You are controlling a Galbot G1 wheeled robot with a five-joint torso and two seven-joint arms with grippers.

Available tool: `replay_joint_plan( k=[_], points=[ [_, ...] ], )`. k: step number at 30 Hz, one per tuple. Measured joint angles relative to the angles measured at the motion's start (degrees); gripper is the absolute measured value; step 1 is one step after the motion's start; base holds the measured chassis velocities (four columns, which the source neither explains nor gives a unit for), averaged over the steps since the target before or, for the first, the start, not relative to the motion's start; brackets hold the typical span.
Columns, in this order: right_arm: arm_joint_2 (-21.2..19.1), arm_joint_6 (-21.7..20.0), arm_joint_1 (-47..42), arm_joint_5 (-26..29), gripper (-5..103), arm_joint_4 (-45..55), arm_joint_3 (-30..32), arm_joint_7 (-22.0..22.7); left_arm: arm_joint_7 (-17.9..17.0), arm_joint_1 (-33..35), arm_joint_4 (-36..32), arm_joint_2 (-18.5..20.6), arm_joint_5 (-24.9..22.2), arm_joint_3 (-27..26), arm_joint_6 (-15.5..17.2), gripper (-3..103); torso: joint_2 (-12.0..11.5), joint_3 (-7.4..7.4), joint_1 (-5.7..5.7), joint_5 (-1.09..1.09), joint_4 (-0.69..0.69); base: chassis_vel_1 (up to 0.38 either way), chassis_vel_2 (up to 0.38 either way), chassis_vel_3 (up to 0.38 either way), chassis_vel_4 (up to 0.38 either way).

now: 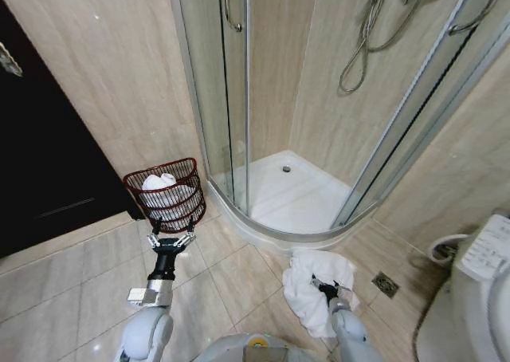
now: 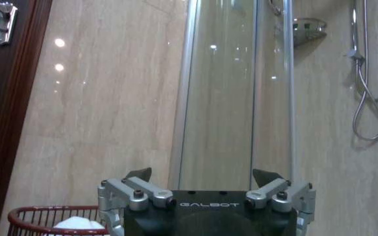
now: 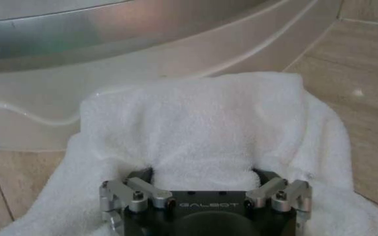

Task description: Discard the used towel into the hamper.

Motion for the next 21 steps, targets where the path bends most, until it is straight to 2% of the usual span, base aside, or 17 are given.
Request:
replay_joint_plan(
  k=[1, 7, 10, 11, 13, 14, 16, 19, 21],
  points=[
    [0.0, 0.0, 0.0, 0.0, 101, 0.0, 0.0, 0.0, 0.0, 0.0, 0.0, 0.0, 0.0, 0.0, 0.0, 100, 0.0, 0.00, 0.00, 0.00, 0.00, 0.000, 0.000, 0.000, 0.000],
    [0.2, 1.6, 1.0, 0.2, 83, -1.7, 0.0, -0.2, -0.2, -0.4, -1.0, -0.9, 0.1, 0.4, 1.0, 100, 0.0, 0.02, 0.01, 0.00, 0.01, 0.000, 0.000, 0.000, 0.000],
    [0.1, 1.9, 1.1, 0.2, 79, -2.4, 0.1, -0.9, -0.2, -0.4, -1.0, -0.9, 0.2, 0.4, 1.2, 100, 0.0, 0.02, 0.02, 0.00, 0.01, 0.000, 0.000, 0.000, 0.000],
    [0.1, 2.5, 1.2, 0.3, 71, -3.0, 0.1, -1.0, -0.3, -0.3, -1.1, -0.9, 0.2, 0.4, 1.2, 100, 0.0, 0.02, 0.02, 0.00, 0.01, 0.000, 0.000, 0.000, 0.000],
    [0.1, 3.2, 1.4, 0.4, 71, -3.6, 0.2, -1.0, -0.3, -0.2, -1.2, -0.9, 0.1, 0.5, 1.2, 100, 0.1, 0.03, 0.02, 0.00, 0.02, 0.000, 0.000, 0.000, 0.000],
    [0.0, 3.6, 1.3, 0.7, 63, -3.8, 0.3, -1.0, -0.3, -0.1, -1.3, -0.9, 0.1, 0.7, 1.2, 100, 0.1, 0.03, 0.02, 0.00, 0.02, 0.000, 0.000, 0.000, 0.000],
    [0.0, 3.6, 1.2, 1.0, 63, -3.7, 0.4, -1.0, -0.3, -0.2, -1.3, -0.9, 0.1, 0.8, 1.2, 100, 0.1, 0.03, 0.02, 0.01, 0.02, 0.000, 0.000, 0.000, 0.000],
    [-0.5, 3.9, 0.0, 2.9, 51, -1.4, 0.7, -0.5, -0.2, -0.3, -2.0, -0.8, 0.2, 1.2, 1.3, 100, 0.1, 0.05, 0.03, 0.03, 0.01, 0.000, 0.000, 0.000, 0.000],
    [-0.5, 4.3, -0.4, 3.4, 47, -0.4, 1.0, -0.1, -0.2, -0.3, -2.1, -0.8, 0.3, 1.4, 1.3, 100, 0.1, 0.05, 0.03, 0.04, 0.01, 0.000, 0.000, 0.000, 0.000]
  ],
)
